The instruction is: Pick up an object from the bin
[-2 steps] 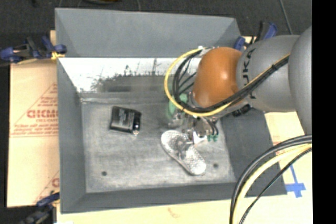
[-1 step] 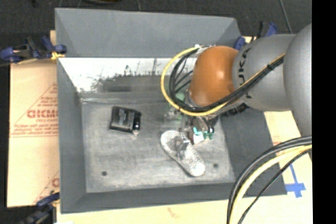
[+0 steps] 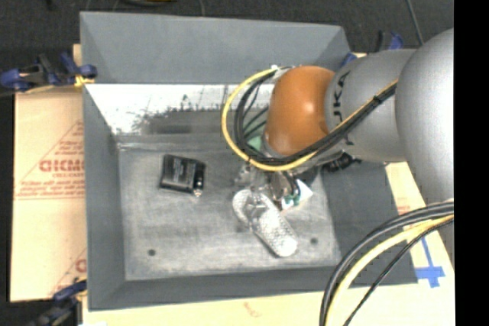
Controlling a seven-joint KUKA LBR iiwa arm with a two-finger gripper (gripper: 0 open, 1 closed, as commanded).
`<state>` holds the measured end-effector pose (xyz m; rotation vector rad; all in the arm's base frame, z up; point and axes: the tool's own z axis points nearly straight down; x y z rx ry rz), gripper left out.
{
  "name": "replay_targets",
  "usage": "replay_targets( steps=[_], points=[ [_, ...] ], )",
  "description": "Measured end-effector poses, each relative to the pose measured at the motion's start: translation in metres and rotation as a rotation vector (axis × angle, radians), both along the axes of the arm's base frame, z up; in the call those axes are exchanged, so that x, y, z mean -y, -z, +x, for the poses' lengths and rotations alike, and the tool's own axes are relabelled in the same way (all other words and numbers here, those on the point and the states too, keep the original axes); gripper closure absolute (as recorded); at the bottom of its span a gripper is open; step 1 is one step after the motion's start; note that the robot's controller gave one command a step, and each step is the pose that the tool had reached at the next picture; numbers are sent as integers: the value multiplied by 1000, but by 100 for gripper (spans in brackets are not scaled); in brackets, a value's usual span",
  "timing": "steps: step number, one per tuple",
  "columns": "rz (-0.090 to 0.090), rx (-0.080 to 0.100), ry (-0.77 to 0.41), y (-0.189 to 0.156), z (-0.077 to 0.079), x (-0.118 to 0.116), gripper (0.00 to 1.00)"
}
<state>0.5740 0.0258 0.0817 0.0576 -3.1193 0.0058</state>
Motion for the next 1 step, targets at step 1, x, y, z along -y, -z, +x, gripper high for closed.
replay_targets(
  steps=[1],
  points=[
    [1,0,1,0,0,0,100]
  ],
)
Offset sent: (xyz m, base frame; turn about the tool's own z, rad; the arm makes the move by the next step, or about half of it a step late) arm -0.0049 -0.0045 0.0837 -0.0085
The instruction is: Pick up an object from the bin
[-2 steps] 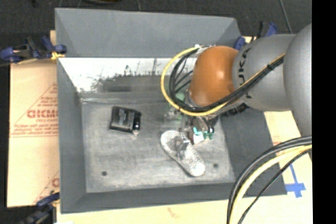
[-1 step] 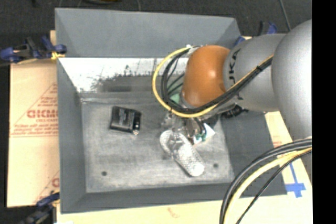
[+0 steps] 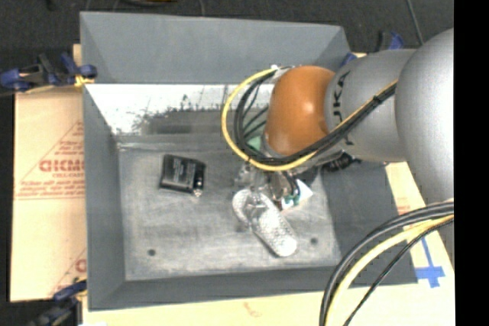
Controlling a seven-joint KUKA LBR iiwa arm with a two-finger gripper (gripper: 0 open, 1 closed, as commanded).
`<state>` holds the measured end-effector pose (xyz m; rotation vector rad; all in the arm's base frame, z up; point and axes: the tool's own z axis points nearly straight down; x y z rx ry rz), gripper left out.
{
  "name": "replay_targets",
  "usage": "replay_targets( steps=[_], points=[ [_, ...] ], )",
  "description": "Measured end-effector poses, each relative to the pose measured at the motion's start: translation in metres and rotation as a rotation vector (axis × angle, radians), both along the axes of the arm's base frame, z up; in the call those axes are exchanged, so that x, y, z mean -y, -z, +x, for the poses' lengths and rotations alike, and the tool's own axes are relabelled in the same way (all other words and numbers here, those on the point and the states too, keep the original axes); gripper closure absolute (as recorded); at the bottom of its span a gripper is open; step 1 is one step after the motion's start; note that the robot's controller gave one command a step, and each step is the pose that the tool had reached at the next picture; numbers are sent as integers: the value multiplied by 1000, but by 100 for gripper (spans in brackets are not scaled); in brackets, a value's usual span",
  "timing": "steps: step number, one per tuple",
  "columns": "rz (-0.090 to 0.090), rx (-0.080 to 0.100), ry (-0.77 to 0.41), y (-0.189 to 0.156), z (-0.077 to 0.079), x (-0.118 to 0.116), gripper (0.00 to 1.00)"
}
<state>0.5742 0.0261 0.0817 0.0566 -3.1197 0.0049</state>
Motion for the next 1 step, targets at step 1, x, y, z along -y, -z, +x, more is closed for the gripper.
replay_targets(
  steps=[1],
  points=[
    [3,17,-4,-44,-3,3,100]
  ],
)
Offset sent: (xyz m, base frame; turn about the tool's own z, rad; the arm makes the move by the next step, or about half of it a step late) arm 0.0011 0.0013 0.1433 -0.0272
